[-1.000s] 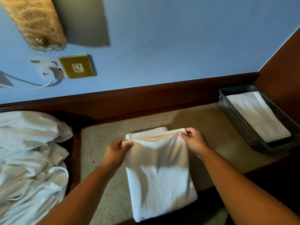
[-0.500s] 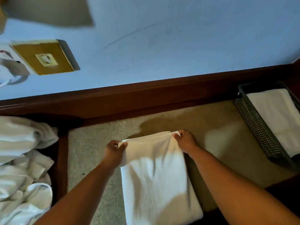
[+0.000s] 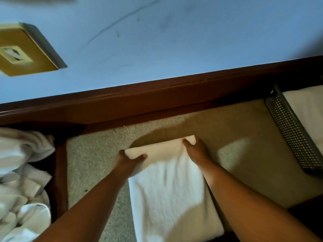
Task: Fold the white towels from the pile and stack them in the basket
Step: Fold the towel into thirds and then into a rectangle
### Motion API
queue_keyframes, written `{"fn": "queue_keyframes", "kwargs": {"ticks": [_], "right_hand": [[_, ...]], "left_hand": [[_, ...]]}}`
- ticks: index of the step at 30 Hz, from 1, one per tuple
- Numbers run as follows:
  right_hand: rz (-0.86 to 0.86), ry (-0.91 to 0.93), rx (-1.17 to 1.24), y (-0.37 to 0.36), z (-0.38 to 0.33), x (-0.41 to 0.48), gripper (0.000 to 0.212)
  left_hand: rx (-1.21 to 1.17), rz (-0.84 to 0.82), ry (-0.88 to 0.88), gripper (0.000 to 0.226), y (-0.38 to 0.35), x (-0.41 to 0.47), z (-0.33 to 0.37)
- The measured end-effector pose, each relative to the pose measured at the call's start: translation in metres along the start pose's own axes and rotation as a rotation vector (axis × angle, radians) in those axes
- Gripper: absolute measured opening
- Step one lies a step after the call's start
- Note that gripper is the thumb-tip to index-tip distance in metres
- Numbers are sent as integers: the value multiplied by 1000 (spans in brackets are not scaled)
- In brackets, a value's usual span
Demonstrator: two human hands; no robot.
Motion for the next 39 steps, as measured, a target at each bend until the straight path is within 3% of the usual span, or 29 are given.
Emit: {"fn": "queue_keyframes", "kwargs": {"ticks": [3, 6, 8, 11, 15, 18, 20, 22, 26, 28, 30, 33, 36, 39], "right_hand": [[-151, -116, 265, 6, -2, -16, 40], [-197, -58, 332, 34, -36, -38, 22], [-190, 58, 381, 65, -68, -61, 17], [-182, 410, 488, 115, -116, -112, 22], [-131, 845, 230, 160, -133, -194, 30], [-50, 1015, 35, 157, -95, -237, 30], [2, 1102, -101, 134, -57, -248, 32], [-17, 1089, -269, 97, -3, -251, 32], [-269, 678, -514, 21, 117, -253, 28], [-220, 469, -388, 6, 140, -254, 25], [-137, 253, -219, -2, 141, -249, 40], [-169, 4, -158, -19, 138, -241, 72], [-219, -93, -84, -30, 137, -229, 68], [-284, -117, 49, -32, 142, -226, 52]], "left_hand": [[-199, -188, 26, 65, 7, -20, 11], [-251, -307, -75, 78, 26, -63, 42], [-248, -317, -220, 66, 50, -103, 67], [-195, -263, -536, 49, 92, -171, 99], [-15, -188, -967, 42, 129, -257, 94], [211, 8, -1266, 34, 139, -285, 50], [318, 132, -1338, 30, 129, -282, 10], [479, 191, -1246, 35, 109, -261, -53], [815, -32, -819, 53, 75, -205, -196], [673, -23, -682, 46, 75, -193, -223], [385, 90, -435, 45, 78, -184, -223], [76, 64, -46, 81, 64, -161, -217], [-46, 19, 84, 86, 48, -147, -208], [-111, -20, 94, 56, 38, -151, -205]]}}
Point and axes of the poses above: each hand's wrist, its own x-axis towards the middle knuckle, its own y-axis out of the back of the hand, z = x × y, the point moved 4 cm from there along x, towards the middle knuckle, and after that the axes turned 7 degrees about y, right-handed, at the moved point
